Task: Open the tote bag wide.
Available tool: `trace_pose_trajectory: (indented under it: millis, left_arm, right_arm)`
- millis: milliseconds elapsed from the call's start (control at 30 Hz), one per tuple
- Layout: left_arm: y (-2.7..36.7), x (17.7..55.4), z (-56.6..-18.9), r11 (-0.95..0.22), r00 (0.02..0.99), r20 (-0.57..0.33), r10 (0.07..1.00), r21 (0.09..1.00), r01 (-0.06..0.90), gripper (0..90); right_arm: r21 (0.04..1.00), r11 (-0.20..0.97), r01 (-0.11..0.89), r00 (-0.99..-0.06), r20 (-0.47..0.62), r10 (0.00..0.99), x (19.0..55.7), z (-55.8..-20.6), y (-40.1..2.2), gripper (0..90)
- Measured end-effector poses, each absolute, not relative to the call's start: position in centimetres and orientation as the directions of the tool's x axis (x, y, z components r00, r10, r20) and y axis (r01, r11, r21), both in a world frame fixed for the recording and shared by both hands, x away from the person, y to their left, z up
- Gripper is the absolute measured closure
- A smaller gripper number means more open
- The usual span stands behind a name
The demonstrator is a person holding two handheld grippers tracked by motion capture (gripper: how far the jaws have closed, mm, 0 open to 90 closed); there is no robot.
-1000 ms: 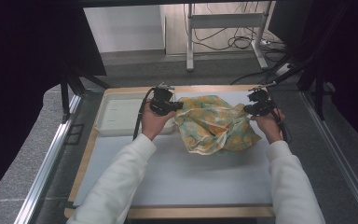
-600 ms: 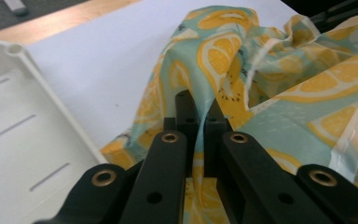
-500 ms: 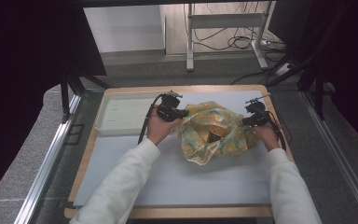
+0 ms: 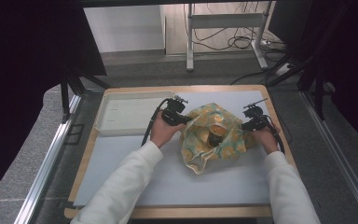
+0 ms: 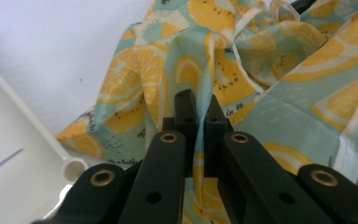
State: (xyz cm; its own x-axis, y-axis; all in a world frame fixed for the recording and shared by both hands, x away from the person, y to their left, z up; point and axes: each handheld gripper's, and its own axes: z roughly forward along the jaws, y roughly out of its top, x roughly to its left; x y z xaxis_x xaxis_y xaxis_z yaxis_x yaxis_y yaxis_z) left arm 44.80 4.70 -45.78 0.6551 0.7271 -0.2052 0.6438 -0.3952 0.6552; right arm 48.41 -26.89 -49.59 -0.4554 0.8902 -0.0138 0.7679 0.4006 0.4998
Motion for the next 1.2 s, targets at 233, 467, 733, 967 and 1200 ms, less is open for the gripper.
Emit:
trace_pose_trajectory:
  millis: [233,467,733,967,1200]
  left_arm:
    - [3.6,44.7,-46.8,-0.424,0.666,-0.206,0.717,0.629,0.652,89.3]
    - [2.6,44.5,-47.6,-0.448,0.679,-0.214,0.702,0.609,0.654,88.3]
    - [3.2,43.9,-47.2,-0.436,0.709,-0.205,0.674,0.664,0.607,71.4]
    - [6.4,42.6,-44.5,-0.344,0.711,-0.202,0.673,0.766,0.543,45.1]
    - [7.6,40.5,-42.0,-0.338,0.765,-0.183,0.617,0.817,0.468,37.7]
  right_arm:
    - [0.488,0.412,0.77,-0.462,-0.02,0.887,48.2,-49.7,-27.1,87.1]
    - [0.488,0.414,0.768,-0.467,-0.016,0.884,47.7,-49.7,-27.5,87.1]
    - [0.489,0.424,0.762,-0.473,-0.026,0.881,47.4,-49.6,-27.7,84.8]
    - [0.504,0.413,0.759,-0.467,-0.022,0.884,47.1,-49.4,-28.2,77.1]
    - [0.524,0.405,0.749,-0.464,-0.021,0.886,46.8,-48.9,-28.3,68.4]
